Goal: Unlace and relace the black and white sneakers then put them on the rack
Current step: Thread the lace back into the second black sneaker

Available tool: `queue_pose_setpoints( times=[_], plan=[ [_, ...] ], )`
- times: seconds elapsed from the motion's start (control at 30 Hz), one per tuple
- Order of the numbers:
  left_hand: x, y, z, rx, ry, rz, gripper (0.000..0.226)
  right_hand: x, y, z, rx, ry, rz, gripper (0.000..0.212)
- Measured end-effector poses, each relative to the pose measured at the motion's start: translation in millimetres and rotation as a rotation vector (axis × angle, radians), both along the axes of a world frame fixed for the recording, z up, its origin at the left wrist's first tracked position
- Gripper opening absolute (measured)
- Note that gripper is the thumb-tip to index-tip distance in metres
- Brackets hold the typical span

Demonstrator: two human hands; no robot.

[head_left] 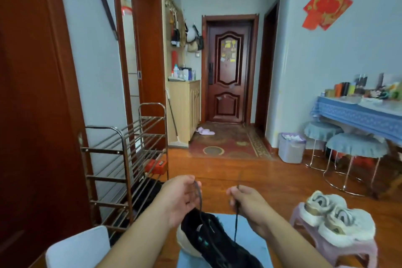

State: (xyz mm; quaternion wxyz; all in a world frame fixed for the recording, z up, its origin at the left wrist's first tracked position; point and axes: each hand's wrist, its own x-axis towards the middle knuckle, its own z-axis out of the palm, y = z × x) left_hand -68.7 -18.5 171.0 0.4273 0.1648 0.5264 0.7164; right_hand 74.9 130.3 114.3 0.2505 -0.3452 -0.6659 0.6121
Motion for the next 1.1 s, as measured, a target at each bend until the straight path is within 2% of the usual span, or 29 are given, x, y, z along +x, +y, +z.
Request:
queue_pose_setpoints(
  times=[0.1, 0.2, 0.37, 0.53, 0.67, 0.83, 0.97, 1.1],
  plan=[
    [7.5, 1.9, 18.0, -0.033, 0.177, -0.004, 0.019, -7.2, -7.1, 39.5, 0.200, -0.014, 0.063, 0.035],
    [12.0, 0.2, 36.1, -0.058, 0.441, 0.011, 0.017, -11.7, -17.9, 66.4, 0.397, -0.075, 0.142, 0.033],
    [17.5, -3.5, 48.3, -0.053, 0.689, -0.020, 0.016, -13.6, -33.0, 77.5, 0.591, -0.153, 0.176, 0.038],
    [24.7, -3.5, 52.4, -0.046, 0.733, 0.005, 0.018, -12.0, -32.6, 96.6, 0.640, -0.032, 0.062, 0.034],
    [30.9, -5.9, 55.7, -0.024, 0.832, 0.030, 0.017, -7.6, -38.0, 113.6, 0.641, -0.034, 0.199, 0.036],
    [31.8, -5.7, 57.6, -0.001, 0.753, 0.059, 0.014, -8.1, -33.4, 97.3, 0.513, -0.030, 0.301, 0.032],
    [24.0, -7.3, 63.1, -0.043, 0.688, -0.003, 0.012, -5.3, -32.7, 98.9, 0.470, 0.003, 0.357, 0.031],
    [13.7, -8.2, 66.0, -0.093, 0.732, -0.078, 0.012, 0.9, -31.1, 106.0, 0.470, -0.041, 0.462, 0.033]
  ],
)
